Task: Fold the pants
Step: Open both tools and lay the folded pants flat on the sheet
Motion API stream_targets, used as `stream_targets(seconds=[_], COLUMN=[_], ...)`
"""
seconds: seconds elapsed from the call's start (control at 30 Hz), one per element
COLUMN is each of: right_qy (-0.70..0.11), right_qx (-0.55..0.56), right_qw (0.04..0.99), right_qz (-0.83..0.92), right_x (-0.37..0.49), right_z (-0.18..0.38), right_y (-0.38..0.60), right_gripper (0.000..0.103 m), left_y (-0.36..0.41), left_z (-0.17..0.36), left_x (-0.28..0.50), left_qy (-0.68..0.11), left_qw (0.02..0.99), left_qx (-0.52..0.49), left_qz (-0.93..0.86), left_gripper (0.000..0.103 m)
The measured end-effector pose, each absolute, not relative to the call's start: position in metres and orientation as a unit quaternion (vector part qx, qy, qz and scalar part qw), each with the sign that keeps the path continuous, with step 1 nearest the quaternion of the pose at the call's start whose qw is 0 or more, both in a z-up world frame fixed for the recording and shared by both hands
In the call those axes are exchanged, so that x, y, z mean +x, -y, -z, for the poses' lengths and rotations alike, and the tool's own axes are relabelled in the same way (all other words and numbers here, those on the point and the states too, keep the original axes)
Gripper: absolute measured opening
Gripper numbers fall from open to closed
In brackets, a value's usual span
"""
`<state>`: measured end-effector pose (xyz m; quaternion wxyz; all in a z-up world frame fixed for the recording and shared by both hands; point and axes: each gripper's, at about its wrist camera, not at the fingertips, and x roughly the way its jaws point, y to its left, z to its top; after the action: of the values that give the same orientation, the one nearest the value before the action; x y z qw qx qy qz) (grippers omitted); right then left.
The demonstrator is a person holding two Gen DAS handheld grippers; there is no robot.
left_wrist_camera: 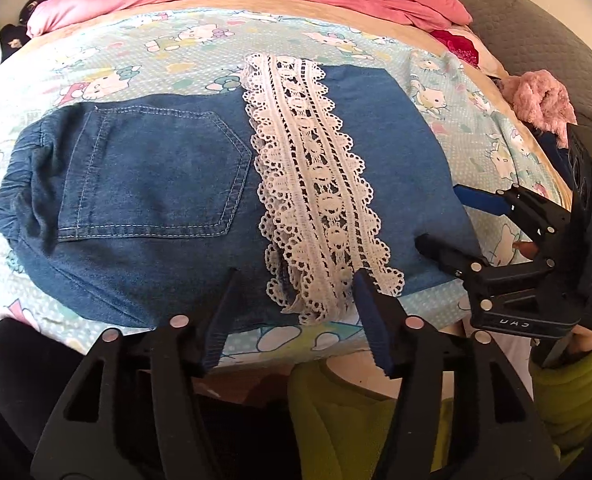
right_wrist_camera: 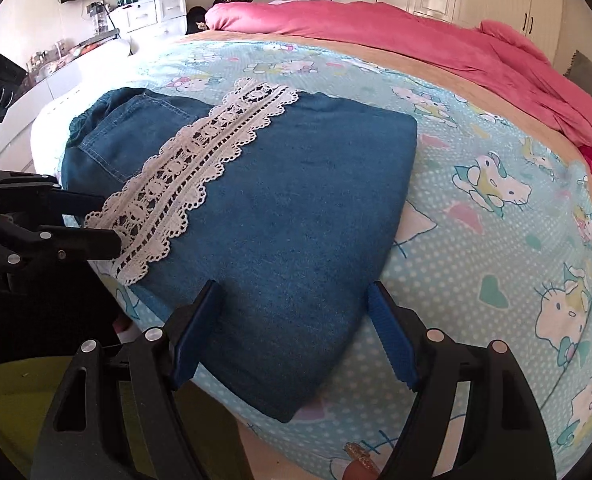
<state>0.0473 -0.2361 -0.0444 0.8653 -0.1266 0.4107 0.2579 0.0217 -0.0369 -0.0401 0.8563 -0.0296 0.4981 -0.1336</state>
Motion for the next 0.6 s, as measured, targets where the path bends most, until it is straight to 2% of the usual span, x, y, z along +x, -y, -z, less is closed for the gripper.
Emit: stream_targets(seconds=[0.13,0.2,0.23,0.3,0.4,0.47,0.6], right_qy=[-0.413,-0.398,-0.390,-0.366,-0.341,-0.337,-0.337], right_qx=[-0.121,-0.113,-0.107,-0.096,-0.086,-0.076,-0.054], right_qw=[0.872,0.884,0.889,0.903,0.915,0.919,0.922], right_qz=[-0.233,-0.219,-0.215,-0.205,-0.198,-0.189,-0.182], right_x=[0.053,0.060,0.063,0.066,0.069,0.076,0.086], right_z=[0.029,0.010,0.001,-0.018,-0.038,-0.044,-0.052], right_y=[0.247,0.253,0.255,0.259,0.262,0.265,0.267], right_gripper=[0.073,0.074,0.076,0.090,0.090,0.090,0.092], left_y=[0.032,0.028,0.027,0.025,0.025,0.024,0.023], left_z=[0.030,0.022,0.019,0.011,-0.001,-0.007,-0.016], left_x=[0.018,0.016,0.015,0.012,0.007,0.004,0.002], left_qy=[-0.488,-0.478,-0.475,-0.463,-0.447,-0.440,-0.433], left_qw=[0.864,0.870,0.872,0.880,0.891,0.894,0.898], left_qx=[-0.029,-0.028,-0.025,-0.014,0.006,0.011,0.020], left_qz=[0.124,0.118,0.114,0.104,0.087,0.081,0.073], left_gripper=[0.066,0.068,0.069,0.076,0.084,0.093,0.093])
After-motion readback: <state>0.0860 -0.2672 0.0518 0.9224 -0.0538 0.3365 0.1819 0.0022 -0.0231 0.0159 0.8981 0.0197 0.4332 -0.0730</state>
